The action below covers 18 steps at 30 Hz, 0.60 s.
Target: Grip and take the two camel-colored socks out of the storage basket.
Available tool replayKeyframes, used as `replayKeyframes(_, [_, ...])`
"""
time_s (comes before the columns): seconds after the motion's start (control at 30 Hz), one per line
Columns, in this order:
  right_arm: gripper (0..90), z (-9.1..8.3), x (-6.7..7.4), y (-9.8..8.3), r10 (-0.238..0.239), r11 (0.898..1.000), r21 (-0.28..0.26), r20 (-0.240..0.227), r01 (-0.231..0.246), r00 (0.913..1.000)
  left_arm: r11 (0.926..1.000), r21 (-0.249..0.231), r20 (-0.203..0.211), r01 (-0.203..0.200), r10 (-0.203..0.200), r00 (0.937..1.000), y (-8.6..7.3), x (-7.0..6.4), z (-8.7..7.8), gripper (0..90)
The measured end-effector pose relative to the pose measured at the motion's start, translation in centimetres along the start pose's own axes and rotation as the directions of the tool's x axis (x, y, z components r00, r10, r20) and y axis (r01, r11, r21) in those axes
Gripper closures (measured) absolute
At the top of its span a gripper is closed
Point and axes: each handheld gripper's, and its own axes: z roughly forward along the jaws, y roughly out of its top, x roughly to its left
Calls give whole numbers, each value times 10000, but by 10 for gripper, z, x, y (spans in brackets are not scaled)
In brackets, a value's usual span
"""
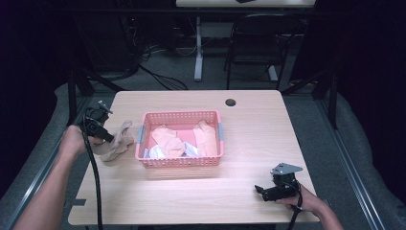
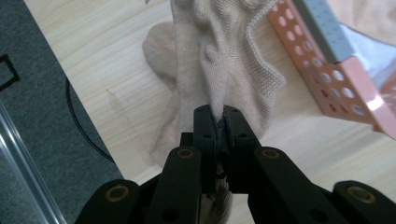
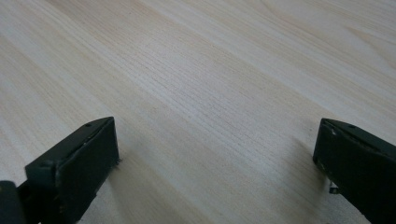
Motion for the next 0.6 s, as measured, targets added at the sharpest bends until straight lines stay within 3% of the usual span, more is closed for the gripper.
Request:
replayKeyframes(0.27, [0, 0, 0, 0, 0, 10000, -2, 1, 0, 10000, 9997, 61, -39, 235, -235, 9997, -4, 3, 23, 844])
replayKeyframes(0.6, [0, 0, 0, 0, -2, 10000, -1, 2, 2, 10000, 9964, 64, 62, 843, -844, 9964, -8, 7, 52, 833])
